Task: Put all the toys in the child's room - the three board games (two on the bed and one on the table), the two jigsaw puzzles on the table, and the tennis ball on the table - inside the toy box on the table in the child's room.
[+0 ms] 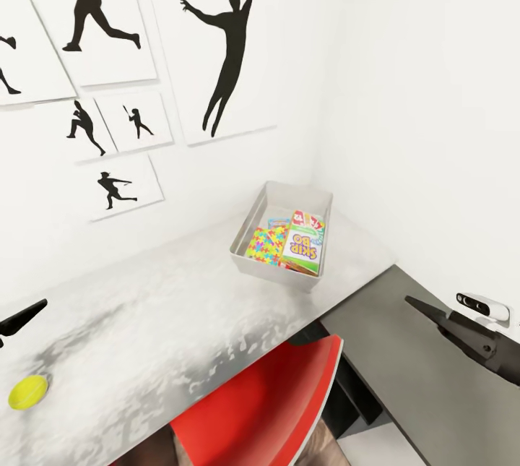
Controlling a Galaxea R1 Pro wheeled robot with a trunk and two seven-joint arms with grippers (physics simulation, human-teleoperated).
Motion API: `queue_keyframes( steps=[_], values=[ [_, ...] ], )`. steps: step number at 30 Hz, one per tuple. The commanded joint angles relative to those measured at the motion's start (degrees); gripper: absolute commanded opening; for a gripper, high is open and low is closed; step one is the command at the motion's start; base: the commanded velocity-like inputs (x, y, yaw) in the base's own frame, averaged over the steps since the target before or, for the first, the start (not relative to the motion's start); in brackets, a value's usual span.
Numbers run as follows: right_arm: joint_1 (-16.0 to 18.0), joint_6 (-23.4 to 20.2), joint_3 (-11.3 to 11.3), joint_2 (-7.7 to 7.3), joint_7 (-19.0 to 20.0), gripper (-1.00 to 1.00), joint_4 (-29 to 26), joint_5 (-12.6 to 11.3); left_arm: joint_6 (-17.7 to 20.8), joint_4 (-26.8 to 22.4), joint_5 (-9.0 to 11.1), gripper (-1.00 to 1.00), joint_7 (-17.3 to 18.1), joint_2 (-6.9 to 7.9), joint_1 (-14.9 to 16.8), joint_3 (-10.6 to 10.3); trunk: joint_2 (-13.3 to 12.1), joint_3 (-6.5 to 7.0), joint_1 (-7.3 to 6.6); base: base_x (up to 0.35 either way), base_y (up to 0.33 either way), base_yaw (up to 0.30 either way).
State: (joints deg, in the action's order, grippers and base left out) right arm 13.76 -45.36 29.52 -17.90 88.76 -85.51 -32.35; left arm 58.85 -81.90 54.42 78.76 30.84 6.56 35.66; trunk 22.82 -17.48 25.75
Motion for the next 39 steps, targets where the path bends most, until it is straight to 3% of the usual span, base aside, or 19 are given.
queue_keyframes(
  steps=[1, 10, 39],
  values=[
    [0.0, -0.6, 0.0, 0.0, 0.1, 1.0, 0.0, -0.1, 0.6, 0.0, 0.1, 1.0, 0.1, 0.01, 0.0, 0.0, 0.1, -0.01, 0.03, 0.0, 0.0, -0.056],
    [0.0, -0.1, 0.0, 0.62, 0.1, 1.0, 0.0, 0.0, 0.6, 0.0, 0.1, 1.0, 0.1, 0.01, 0.0, 0.0, 0.1, 0.57, 0.03, 0.0, 0.0, -0.041],
    [0.0, 0.2, 0.4, 0.85, -0.2, 1.0, -0.2, 0.6, 0.5, 0.0, 0.1, 1.0, 0.2, -0.07, 0.0, 0.0, 0.1, 0.61, 0.03, -0.006, 0.0, -0.001]
  ],
)
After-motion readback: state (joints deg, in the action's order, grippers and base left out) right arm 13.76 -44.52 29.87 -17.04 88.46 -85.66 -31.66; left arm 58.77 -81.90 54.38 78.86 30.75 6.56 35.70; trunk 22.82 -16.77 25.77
